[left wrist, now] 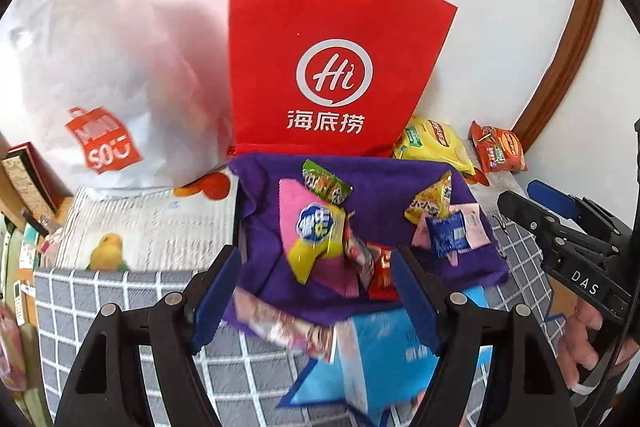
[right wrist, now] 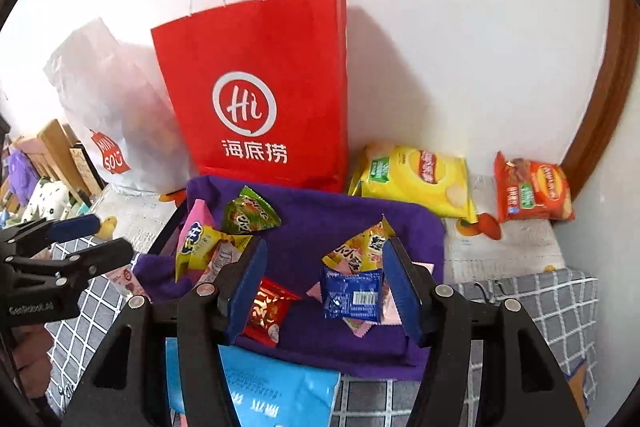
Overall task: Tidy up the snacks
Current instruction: 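Open both tools to release the packets and withdraw from the towel, then grasp the pink cake packet with the right tool while the left tool grasps a white printed packet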
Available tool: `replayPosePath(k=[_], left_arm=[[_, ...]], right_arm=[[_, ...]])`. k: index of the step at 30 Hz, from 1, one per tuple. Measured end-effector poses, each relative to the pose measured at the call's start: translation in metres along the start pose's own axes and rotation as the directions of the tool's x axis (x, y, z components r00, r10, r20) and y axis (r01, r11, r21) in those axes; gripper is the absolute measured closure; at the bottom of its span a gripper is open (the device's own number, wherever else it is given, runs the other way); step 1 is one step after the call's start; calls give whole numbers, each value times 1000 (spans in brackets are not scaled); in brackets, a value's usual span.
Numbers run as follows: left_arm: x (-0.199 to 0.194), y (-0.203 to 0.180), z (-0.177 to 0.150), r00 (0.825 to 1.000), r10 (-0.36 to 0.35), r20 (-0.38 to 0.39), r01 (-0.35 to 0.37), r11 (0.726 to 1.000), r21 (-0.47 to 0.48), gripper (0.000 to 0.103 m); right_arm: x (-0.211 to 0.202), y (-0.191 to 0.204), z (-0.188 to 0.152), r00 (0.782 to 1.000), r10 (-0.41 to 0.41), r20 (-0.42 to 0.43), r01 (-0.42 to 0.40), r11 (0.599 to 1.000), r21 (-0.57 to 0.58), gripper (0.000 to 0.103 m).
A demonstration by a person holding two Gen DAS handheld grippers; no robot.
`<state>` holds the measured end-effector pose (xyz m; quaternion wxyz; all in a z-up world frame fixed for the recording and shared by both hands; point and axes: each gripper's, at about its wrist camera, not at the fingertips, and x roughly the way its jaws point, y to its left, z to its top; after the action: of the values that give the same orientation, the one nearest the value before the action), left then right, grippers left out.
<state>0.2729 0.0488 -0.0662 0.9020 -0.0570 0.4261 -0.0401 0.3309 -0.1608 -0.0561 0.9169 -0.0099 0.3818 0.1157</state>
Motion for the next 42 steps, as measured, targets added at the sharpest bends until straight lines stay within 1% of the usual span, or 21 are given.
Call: replayPosePath(k=[4,9,15,18,22,26,30,33,37,42], left_arm=[[-18,3,-17,1000,12,15,-12,1000,-3,28],[-41,4,-43,1000,13,28,-13,1000,-3,28],[-59,5,-66,1000,4,26,-4,1000,7,28],[-69,6,-76,1000,-6,25,6,1000,13,28],[-75,6,-88,1000,-30,4,30,999,20,28],[-74,4,-102,999,-38,-10,39,998,39,28],[-68,6,-114,998,-54,-37,55,998,29,28],[-62,10,-121,997,-50,-56,52,998,20,28],[-55,19,-128,995,-55,-79,55,998,-2,28],[-51,30,-134,994,-54,-90,52,998,-24,28]], right_arm=[[-24,8,-13,1000,-14,20,15,1000,-24,43],[-51,13,-41,999,-32,29,32,999,-11,43],[-66,20,-83,998,-6,-58,7,1000,17,43],[-74,24,-102,998,3,-65,-1,999,32,43],[-82,31,-122,997,10,-71,-7,999,42,43],[-88,37,-137,997,5,-76,-2,999,40,43],[-92,40,-149,997,10,-78,-5,999,52,43],[-92,42,-156,996,12,-84,-7,998,55,43],[-92,48,-169,997,0,-81,2,1000,25,43],[-90,57,-188,996,39,-84,-40,999,-14,43]])
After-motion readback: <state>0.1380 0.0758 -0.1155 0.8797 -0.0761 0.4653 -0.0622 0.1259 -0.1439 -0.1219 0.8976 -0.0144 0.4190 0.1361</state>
